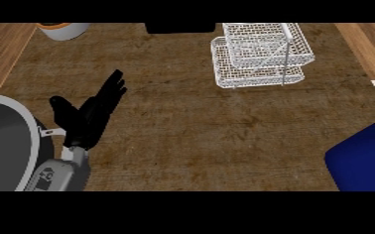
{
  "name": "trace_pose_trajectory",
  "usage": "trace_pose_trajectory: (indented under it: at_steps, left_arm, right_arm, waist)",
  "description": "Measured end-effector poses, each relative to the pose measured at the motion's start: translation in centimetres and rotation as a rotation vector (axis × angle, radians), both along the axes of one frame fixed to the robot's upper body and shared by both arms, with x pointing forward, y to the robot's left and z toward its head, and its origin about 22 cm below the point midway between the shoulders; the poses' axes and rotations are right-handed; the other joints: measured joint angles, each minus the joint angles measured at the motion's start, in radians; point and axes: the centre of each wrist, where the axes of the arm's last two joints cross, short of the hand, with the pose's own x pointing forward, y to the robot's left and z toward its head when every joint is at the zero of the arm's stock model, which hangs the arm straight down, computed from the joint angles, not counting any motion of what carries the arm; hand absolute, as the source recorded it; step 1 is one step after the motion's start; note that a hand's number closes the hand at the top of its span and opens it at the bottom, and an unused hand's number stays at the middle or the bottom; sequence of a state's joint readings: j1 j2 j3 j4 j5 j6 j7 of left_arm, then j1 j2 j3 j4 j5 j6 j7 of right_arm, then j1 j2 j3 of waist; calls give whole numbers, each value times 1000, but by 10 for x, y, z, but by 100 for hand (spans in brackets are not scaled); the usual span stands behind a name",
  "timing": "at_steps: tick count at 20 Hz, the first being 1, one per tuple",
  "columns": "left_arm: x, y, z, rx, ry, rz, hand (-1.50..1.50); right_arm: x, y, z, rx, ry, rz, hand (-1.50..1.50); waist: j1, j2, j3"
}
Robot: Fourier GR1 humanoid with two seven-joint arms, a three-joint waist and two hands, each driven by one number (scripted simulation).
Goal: Pick the sweet potato from the tray and place it in the tiered basket
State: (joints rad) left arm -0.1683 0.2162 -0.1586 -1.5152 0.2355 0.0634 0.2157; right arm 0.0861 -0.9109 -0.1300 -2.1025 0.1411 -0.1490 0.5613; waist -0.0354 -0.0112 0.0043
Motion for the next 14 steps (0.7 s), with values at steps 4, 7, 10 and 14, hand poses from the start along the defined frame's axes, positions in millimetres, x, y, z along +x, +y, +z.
trace_pose_trajectory:
  at_steps: [4,7,10,14]
  left_arm:
    - [4,-7,-3,5,-6,-17,0]
    - [7,-10,-1,4,-11,-33,0]
    - [4,-18,0,10,1,-40,0]
    - [6,-19,4,4,-10,-68,0]
  right_arm:
    - [-3,-3,45,-16,-61,-1,150]
    - [1,-2,76,-38,-79,-7,150]
    - [13,-3,93,-56,-70,-10,150]
    - [38,1,112,-72,-55,-27,150]
  waist:
    - [15,4,0]
    - [29,6,-1]
    - [43,10,-2]
    - [66,14,-2]
